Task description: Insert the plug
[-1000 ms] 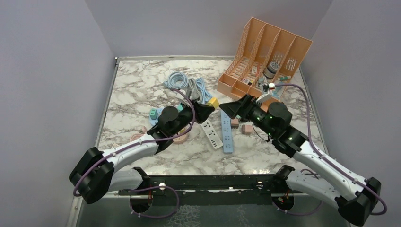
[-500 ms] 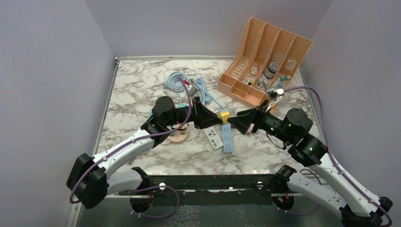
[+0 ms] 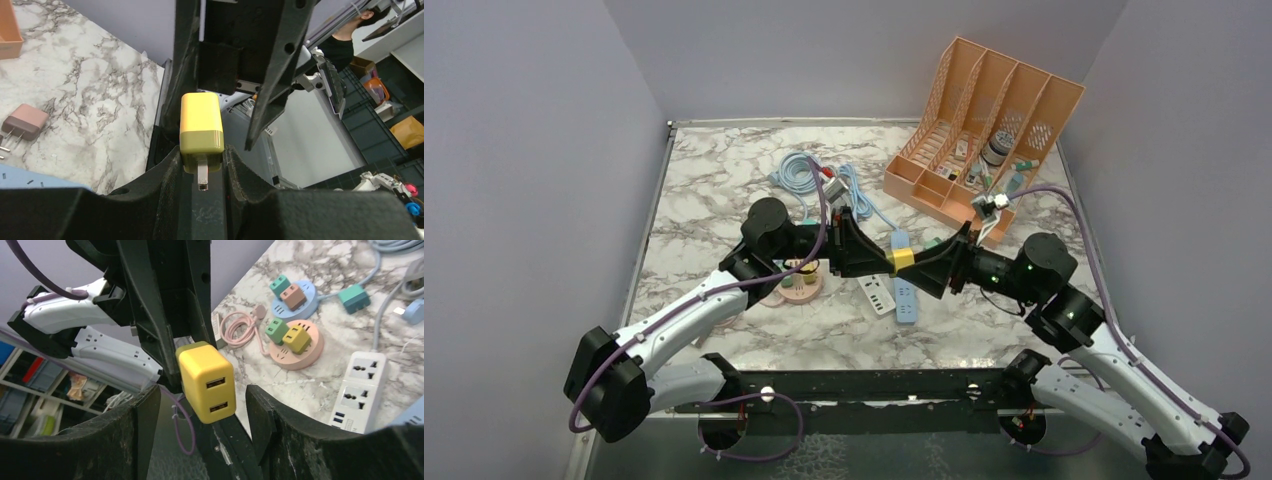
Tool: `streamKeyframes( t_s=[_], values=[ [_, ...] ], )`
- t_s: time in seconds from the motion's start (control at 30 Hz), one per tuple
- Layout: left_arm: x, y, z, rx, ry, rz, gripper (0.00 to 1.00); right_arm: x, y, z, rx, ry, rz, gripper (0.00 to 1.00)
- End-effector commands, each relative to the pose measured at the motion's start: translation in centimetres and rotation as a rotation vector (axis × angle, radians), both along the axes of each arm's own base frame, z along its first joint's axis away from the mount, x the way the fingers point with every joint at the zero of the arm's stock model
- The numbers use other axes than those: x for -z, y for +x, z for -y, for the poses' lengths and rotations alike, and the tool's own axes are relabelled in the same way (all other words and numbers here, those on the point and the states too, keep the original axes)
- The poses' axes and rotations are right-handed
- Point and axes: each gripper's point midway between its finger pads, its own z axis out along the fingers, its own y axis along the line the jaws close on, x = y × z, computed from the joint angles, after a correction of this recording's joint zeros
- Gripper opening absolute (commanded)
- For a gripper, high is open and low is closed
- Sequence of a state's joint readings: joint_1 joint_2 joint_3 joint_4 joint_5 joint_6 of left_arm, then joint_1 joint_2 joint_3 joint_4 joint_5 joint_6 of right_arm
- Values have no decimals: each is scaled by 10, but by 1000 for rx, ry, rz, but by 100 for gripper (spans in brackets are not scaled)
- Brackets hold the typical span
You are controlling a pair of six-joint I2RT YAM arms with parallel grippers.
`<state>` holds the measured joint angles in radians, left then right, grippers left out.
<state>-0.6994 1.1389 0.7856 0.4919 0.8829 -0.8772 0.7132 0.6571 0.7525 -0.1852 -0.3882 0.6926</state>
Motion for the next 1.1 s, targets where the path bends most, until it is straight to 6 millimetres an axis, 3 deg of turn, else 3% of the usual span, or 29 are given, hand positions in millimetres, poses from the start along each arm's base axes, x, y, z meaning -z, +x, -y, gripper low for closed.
streamKeyframes(
  t_s=[0.0,0.33,0.43,0.5,0.6,0.7,0.93,1.07],
  values=[
    [-27,-15,-8,57,-55,63,10,-14,-13,-10,-103,87,26,61],
    [-24,-16,-10,39,-56,56,10,-19,-17,-17,-148,157,5,30],
    [-20,-15,-11,32,-50,44,11,-20,-15,-16,-132,177,8,26],
    [-16,-14,-11,21,-46,34,20,-21,-14,-15,-123,189,11,17],
    [-8,-10,-14,-6,-32,14,48,-20,-7,-14,-84,182,6,2],
    [6,5,-20,-73,-4,15,69,-12,4,-10,-13,136,-14,1],
    [52,61,-54,-418,239,127,78,29,37,7,190,-32,-73,1],
    [51,78,-79,-603,300,172,78,62,63,26,354,-186,-117,1]
  ],
)
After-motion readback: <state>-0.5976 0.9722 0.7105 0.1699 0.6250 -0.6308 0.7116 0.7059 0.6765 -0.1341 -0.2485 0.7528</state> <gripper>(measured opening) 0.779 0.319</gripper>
